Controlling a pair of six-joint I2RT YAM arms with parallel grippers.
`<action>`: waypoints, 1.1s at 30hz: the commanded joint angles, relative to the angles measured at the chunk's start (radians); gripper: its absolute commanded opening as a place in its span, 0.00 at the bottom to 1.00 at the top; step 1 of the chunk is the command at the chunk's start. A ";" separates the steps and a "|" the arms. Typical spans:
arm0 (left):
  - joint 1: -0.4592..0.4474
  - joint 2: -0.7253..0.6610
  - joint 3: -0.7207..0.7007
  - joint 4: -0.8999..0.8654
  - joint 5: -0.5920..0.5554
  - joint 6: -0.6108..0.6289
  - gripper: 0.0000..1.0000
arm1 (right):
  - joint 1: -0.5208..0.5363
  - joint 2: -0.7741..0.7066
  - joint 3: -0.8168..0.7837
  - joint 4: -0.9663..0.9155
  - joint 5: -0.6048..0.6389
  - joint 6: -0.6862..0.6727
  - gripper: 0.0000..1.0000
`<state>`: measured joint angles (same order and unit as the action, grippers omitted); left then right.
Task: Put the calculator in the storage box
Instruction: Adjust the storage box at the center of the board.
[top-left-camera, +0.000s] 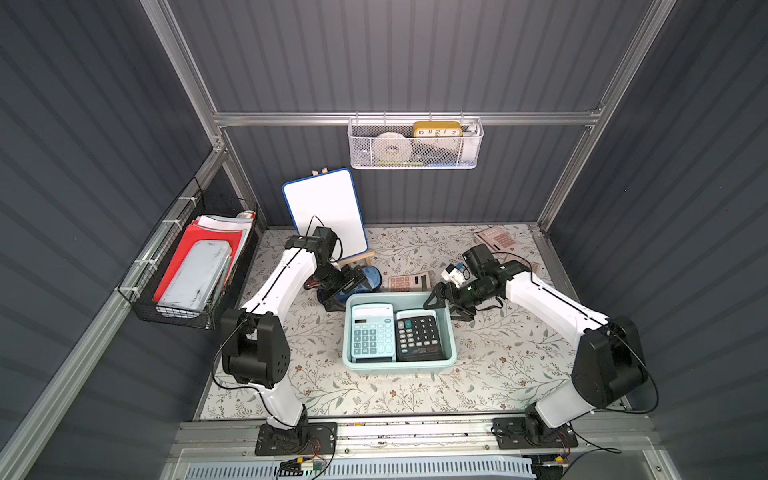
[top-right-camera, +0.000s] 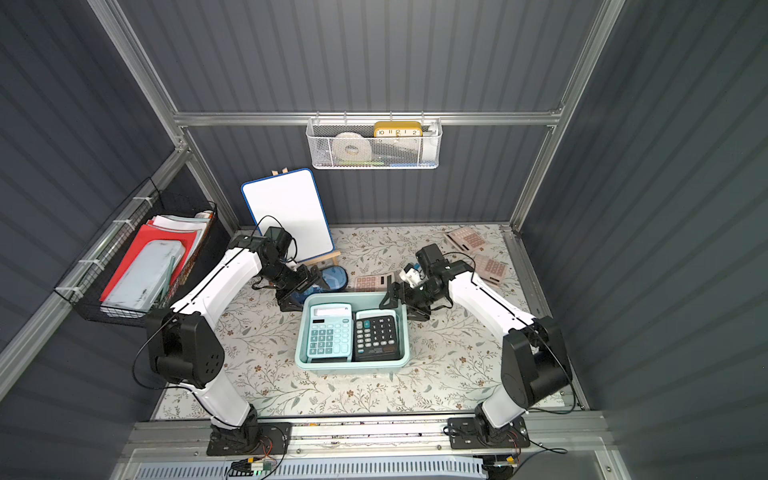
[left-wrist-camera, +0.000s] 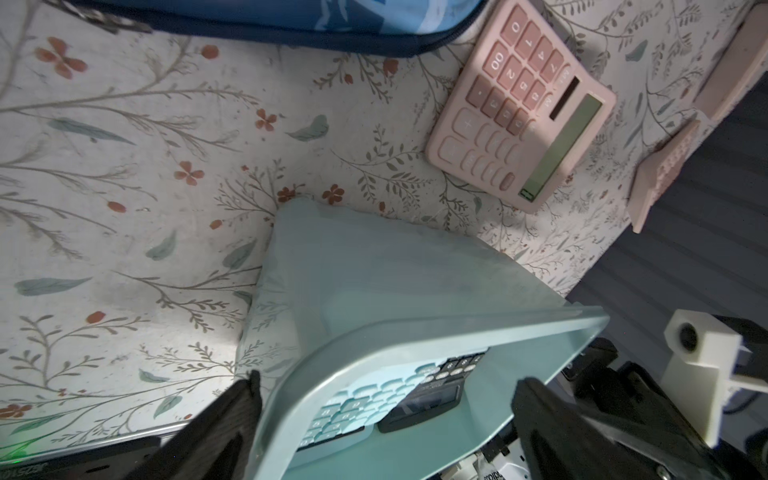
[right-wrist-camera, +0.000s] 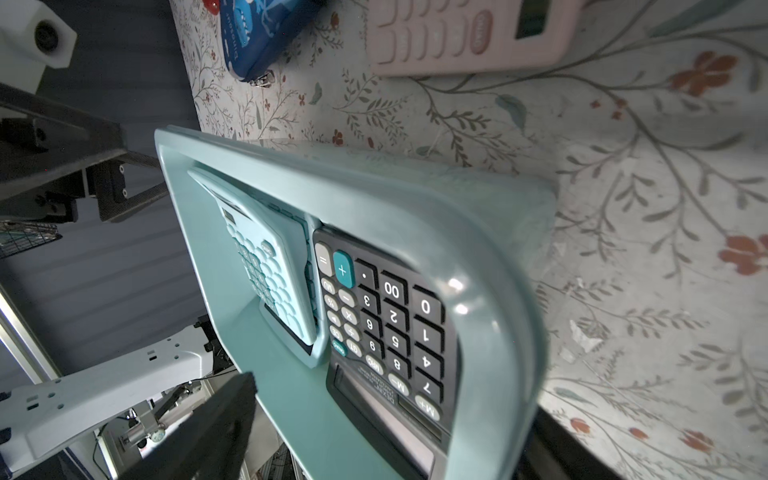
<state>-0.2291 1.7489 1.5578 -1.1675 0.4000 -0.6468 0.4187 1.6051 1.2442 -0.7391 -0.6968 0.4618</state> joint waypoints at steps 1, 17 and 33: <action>0.013 -0.031 0.009 -0.008 -0.045 -0.024 0.99 | 0.048 0.035 0.073 -0.012 -0.092 -0.042 0.90; 0.048 -0.050 0.133 -0.041 -0.164 -0.024 0.99 | -0.023 -0.003 0.113 -0.069 0.206 0.002 0.98; 0.030 0.018 0.245 0.081 -0.087 0.011 0.99 | -0.418 -0.228 -0.125 0.210 0.581 0.388 0.99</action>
<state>-0.1871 1.7401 1.7741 -1.1198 0.2661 -0.6601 0.0414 1.4006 1.1595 -0.6079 -0.1940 0.7345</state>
